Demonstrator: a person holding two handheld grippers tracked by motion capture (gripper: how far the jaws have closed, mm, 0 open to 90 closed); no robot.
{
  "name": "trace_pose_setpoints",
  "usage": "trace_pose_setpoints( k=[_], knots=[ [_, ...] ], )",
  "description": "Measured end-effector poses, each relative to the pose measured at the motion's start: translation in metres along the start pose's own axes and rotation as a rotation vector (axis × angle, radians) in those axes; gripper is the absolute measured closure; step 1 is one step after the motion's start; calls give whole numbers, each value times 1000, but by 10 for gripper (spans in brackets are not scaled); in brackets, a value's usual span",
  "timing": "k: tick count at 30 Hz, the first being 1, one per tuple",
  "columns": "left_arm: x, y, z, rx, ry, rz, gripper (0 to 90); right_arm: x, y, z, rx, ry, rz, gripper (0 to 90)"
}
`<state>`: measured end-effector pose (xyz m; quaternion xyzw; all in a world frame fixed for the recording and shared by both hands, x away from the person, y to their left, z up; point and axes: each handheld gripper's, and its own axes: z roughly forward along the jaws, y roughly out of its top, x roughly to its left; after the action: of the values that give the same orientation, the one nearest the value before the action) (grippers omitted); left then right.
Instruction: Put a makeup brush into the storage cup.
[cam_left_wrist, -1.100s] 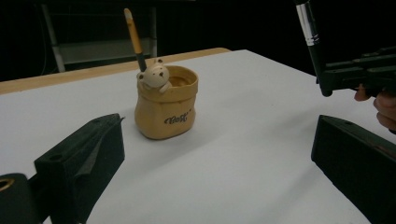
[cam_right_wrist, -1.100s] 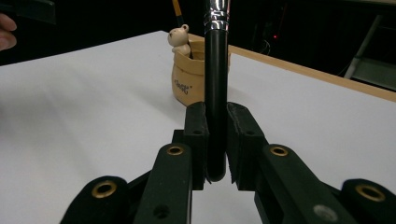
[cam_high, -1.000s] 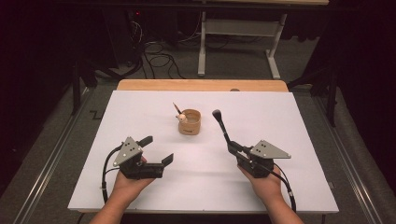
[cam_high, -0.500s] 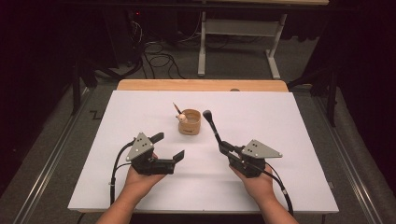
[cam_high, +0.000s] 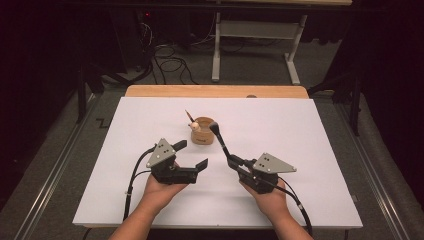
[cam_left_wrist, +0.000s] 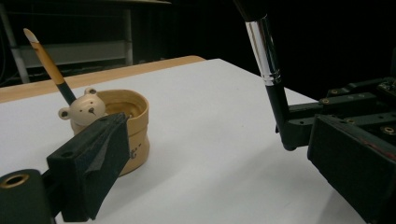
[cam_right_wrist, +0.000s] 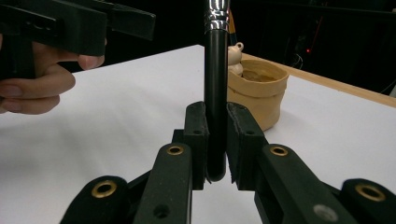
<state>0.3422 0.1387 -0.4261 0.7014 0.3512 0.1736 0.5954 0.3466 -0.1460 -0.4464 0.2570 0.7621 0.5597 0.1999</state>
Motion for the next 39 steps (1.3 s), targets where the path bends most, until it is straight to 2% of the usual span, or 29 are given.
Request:
trace_pose_setpoints(
  k=[9,21,26,31,39],
  knots=[
    [-4,4,10,6,-34,-14,106,4,-1,5,0,22,4,808],
    [-5,8,14,-8,-93,-50,232,14,-2,10,-2,56,-17,807],
    [-6,8,13,-11,-101,-40,321,18,-2,12,0,70,-17,807],
    [-8,7,14,-2,-118,-30,471,20,-3,13,-2,79,-19,807],
    [-8,8,13,-12,-135,-42,604,22,-3,14,2,83,-31,807]
  ],
)
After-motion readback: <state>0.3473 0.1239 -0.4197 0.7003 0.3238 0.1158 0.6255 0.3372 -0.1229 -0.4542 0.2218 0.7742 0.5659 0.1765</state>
